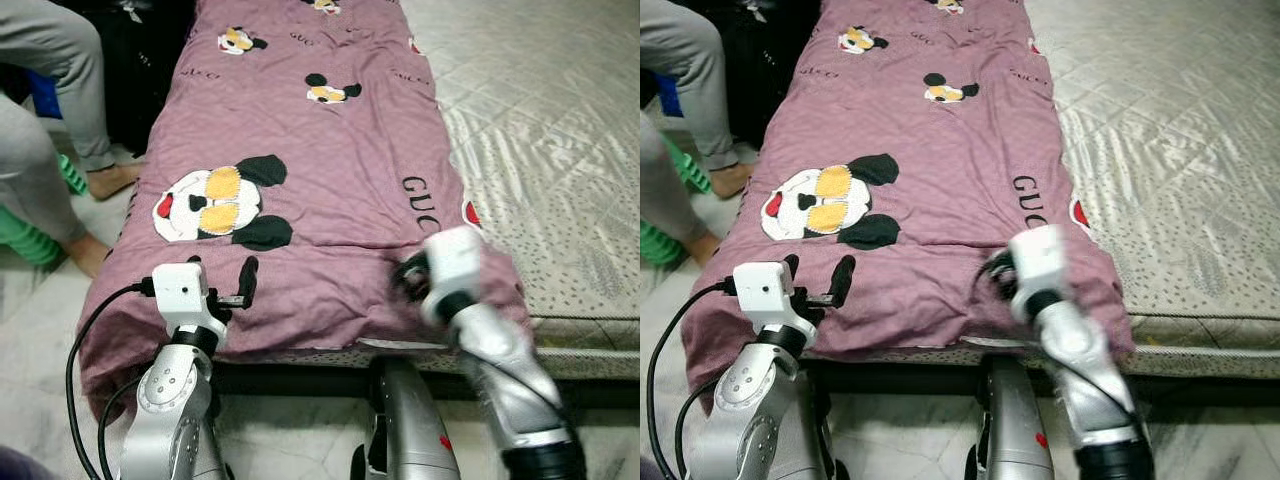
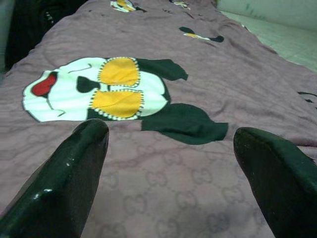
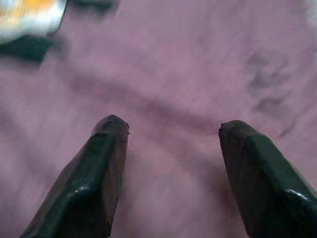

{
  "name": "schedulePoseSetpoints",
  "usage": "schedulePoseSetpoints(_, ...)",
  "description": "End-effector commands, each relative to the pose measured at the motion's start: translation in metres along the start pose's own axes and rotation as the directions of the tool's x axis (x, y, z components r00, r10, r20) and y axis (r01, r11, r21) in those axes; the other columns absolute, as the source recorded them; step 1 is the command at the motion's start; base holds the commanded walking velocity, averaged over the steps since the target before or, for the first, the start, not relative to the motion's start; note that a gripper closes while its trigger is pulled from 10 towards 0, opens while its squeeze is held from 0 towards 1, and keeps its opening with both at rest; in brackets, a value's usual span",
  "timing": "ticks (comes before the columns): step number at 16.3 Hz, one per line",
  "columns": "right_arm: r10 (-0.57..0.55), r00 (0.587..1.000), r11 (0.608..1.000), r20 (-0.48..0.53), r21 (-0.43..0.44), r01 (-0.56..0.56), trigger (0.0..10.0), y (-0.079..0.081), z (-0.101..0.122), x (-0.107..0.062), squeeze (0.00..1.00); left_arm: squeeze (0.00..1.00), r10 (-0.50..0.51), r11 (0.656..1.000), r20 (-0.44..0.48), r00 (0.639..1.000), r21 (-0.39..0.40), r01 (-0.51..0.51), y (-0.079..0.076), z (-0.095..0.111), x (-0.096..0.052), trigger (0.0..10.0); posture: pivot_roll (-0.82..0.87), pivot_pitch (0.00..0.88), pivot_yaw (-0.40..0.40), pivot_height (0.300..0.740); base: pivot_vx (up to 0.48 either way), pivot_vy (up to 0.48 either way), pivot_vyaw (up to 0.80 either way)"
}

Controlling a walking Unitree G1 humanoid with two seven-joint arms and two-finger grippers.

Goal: Clean up the room

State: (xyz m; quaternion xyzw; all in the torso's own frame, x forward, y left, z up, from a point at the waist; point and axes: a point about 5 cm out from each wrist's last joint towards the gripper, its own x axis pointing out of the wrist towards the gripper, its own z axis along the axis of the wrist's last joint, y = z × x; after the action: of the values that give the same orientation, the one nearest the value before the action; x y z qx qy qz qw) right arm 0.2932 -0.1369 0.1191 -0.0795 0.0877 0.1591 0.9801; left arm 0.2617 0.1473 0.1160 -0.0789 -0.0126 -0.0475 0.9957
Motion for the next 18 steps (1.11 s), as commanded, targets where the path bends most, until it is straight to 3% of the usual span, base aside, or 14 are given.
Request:
schedulePoseSetpoints(1,0.015,0.992,1.0,-0.126,-0.01,-0.016,10.0,-0.002,-0.025,-0.008,1.0,0.0,0.003,1.0,0.004,1.0,0.013,-0.003,0.001,0.002,-0.002,10.0,0.0,0.128,-0.049,0.501,0.0,0.0,0.0)
schedulePoseSetpoints(2,0.005,0.989,1.0,-0.148,-0.017,-0.008,10.0,-0.005,-0.03,-0.01,1.0,0.0,0.004,1.0,0.005,1.0,0.013,-0.004,0.001,0.002,-0.002,10.0,0.0,0.128,-0.049,0.501,0.0,0.0,0.0)
schedulePoseSetpoints(3,-0.054,0.974,0.998,-0.22,0.002,0.055,10.0,-0.019,-0.044,-0.017,1.0,0.0,0.006,1.0,0.004,1.0,0.012,-0.006,0.002,0.002,-0.002,10.0,0.0,0.129,-0.048,0.501,0.0,0.0,0.0)
schedulePoseSetpoints(6,-0.279,0.875,0.956,-0.395,-0.03,0.291,10.0,-0.071,-0.083,-0.049,1.0,0.0,0.003,1.0,-0.002,1.0,0.011,-0.003,0.001,0.0,-0.001,10.0,-0.02,0.13,-0.044,0.501,0.0,0.0,0.0)
schedulePoseSetpoints(8,-0.34,0.827,0.935,-0.447,-0.064,0.35,10.0,-0.085,-0.095,-0.063,1.0,0.0,0.002,1.0,-0.003,1.0,0.011,-0.002,0.001,0.0,-0.001,10.0,-0.02,0.13,-0.044,0.501,0.0,0.0,0.0)
schedulePoseSetpoints(12,-0.489,0.694,0.86,-0.528,-0.16,0.484,10.0,-0.112,-0.116,-0.098,1.0,0.0,0.008,1.0,-0.008,1.0,0.011,-0.007,0.003,-0.001,-0.002,10.0,-0.02,0.136,-0.048,0.501,0.0,0.0,0.0)
schedulePoseSetpoints(13,-0.565,0.66,0.814,-0.496,-0.203,0.544,10.0,-0.122,-0.112,-0.103,1.0,0.0,0.009,1.0,-0.008,1.0,0.01,-0.008,0.003,-0.001,-0.002,10.0,-0.02,0.137,-0.047,0.501,0.0,0.0,0.0)
schedulePoseSetpoints(14,-0.644,0.653,0.758,-0.398,-0.222,0.613,10.0,-0.134,-0.096,-0.101,1.0,0.0,0.009,1.0,-0.008,1.0,0.011,-0.009,0.003,-0.001,-0.002,10.0,-0.02,0.137,-0.045,0.501,0.0,0.0,0.0)
schedulePoseSetpoints(15,-0.685,0.666,0.727,-0.295,-0.222,0.649,10.0,-0.14,-0.078,-0.094,1.0,0.0,0.009,1.0,-0.008,1.0,0.011,-0.009,0.003,-0.001,-0.002,10.0,-0.03,0.137,-0.044,0.501,0.0,0.0,0.0)
schedulePoseSetpoints(16,-0.696,0.703,0.717,-0.143,-0.175,0.675,10.0,-0.142,-0.048,-0.079,1.0,0.0,0.007,1.0,-0.008,1.0,0.011,-0.007,0.003,-0.001,-0.001,10.0,-0.03,0.137,-0.041,0.501,0.0,0.0,0.0)
schedulePoseSetpoints(18,-0.69,0.724,0.718,-0.025,-0.149,0.68,10.0,-0.141,-0.024,-0.068,1.0,0.0,0.005,1.0,-0.007,1.0,0.012,-0.004,0.003,-0.001,-0.001,10.0,-0.02,0.136,-0.041,0.501,0.0,0.0,0.0)
